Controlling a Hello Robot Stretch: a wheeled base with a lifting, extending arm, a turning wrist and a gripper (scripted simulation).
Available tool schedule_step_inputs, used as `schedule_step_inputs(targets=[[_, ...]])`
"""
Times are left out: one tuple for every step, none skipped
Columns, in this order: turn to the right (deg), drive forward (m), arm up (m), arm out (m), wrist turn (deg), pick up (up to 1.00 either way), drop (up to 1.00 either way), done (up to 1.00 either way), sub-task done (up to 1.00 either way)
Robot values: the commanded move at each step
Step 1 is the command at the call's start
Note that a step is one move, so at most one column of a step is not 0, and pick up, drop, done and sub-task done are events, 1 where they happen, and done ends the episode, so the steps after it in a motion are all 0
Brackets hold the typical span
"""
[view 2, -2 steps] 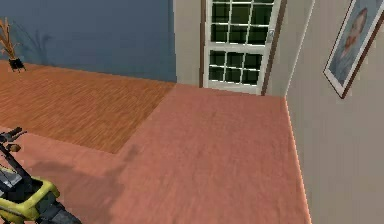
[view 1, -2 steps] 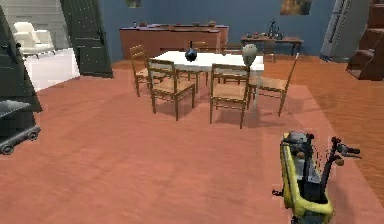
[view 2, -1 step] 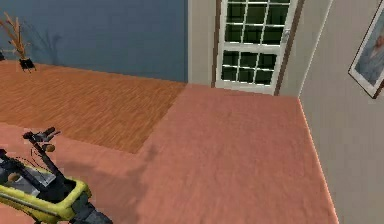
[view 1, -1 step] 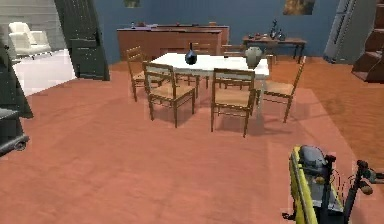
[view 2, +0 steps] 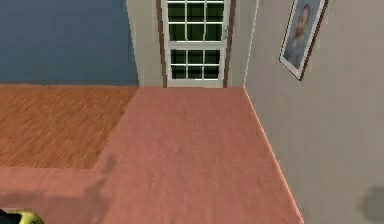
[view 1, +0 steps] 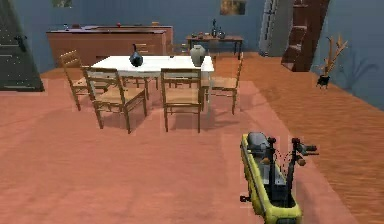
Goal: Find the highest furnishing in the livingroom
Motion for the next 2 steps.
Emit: schedule_step_inputs(targets=[[0.0, 0.45, 0.0, 0.0, 0.0, 0.0, 0.0, 0.0, 0.0], [0.0, 1.0, 0.0, 0.0, 0.0, 0.0, 0.0, 0.0, 0.0]])
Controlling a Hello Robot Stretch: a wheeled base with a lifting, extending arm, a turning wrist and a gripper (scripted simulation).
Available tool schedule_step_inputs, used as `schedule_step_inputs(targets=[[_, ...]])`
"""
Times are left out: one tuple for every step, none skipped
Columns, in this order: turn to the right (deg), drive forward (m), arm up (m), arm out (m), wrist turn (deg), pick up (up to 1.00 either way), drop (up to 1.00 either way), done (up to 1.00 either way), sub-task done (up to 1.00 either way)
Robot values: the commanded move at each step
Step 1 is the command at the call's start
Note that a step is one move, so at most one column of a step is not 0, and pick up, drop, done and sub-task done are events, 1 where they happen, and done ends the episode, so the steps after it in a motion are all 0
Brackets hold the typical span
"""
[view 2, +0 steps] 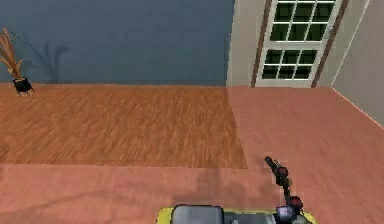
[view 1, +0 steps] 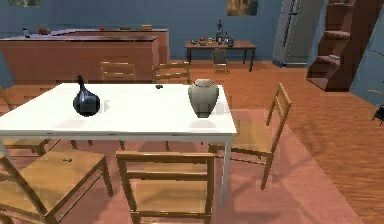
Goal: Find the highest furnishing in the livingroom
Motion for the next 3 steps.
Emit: schedule_step_inputs(targets=[[-6.0, 0.0, 0.0, 0.0, 0.0, 0.0, 0.0, 0.0, 0.0], [0.0, 0.2, 0.0, 0.0, 0.0, 0.0, 0.0, 0.0, 0.0], [-45.0, 0.0, 0.0, 0.0, 0.0, 0.0, 0.0, 0.0, 0.0]])
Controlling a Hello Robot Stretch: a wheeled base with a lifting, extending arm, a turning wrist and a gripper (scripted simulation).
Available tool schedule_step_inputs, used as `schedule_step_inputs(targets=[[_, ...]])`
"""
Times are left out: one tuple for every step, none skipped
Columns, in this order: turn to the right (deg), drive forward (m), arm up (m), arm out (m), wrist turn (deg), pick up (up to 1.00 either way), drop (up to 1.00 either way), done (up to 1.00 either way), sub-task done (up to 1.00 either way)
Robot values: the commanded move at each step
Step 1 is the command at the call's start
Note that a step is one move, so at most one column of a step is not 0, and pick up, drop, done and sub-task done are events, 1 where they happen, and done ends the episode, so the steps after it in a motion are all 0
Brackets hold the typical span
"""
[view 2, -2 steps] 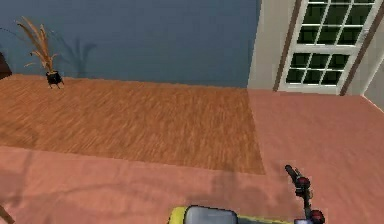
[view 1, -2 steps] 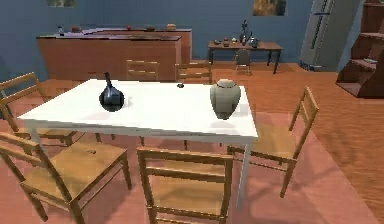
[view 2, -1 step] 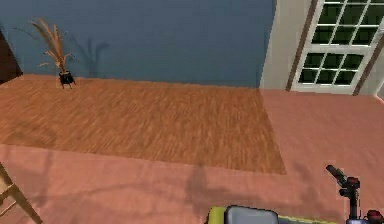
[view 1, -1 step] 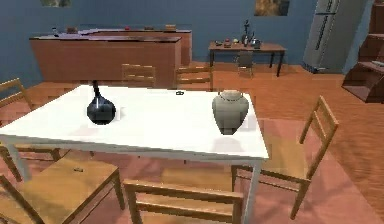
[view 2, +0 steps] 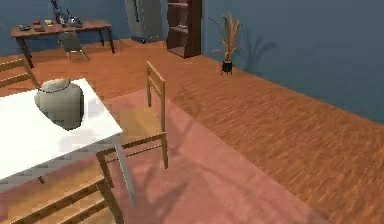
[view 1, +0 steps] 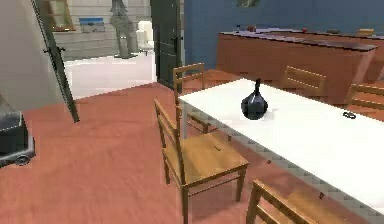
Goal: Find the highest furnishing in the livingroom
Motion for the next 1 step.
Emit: schedule_step_inputs(targets=[[-45.0, 0.0, 0.0, 0.0, 0.0, 0.0, 0.0, 0.0, 0.0]])
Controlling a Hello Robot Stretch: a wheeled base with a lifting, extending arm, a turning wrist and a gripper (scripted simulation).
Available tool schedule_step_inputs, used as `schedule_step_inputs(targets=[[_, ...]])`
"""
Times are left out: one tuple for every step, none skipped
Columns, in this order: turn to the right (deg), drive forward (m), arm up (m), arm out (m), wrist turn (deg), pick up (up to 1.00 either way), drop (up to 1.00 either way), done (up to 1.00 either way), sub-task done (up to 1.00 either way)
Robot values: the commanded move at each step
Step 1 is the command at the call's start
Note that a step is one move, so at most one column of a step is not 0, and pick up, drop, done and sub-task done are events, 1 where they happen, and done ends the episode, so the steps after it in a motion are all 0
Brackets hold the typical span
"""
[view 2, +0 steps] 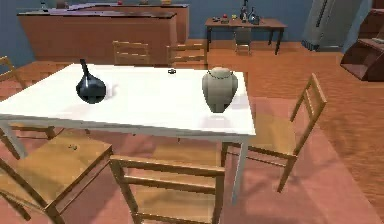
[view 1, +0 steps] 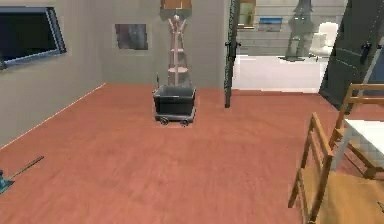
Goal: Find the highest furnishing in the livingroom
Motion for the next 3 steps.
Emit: schedule_step_inputs(targets=[[-45.0, 0.0, 0.0, 0.0, 0.0, 0.0, 0.0, 0.0, 0.0], [-3.0, 0.0, 0.0, 0.0, 0.0, 0.0, 0.0, 0.0, 0.0], [0.0, 0.15, 0.0, 0.0, 0.0, 0.0, 0.0, 0.0, 0.0]])
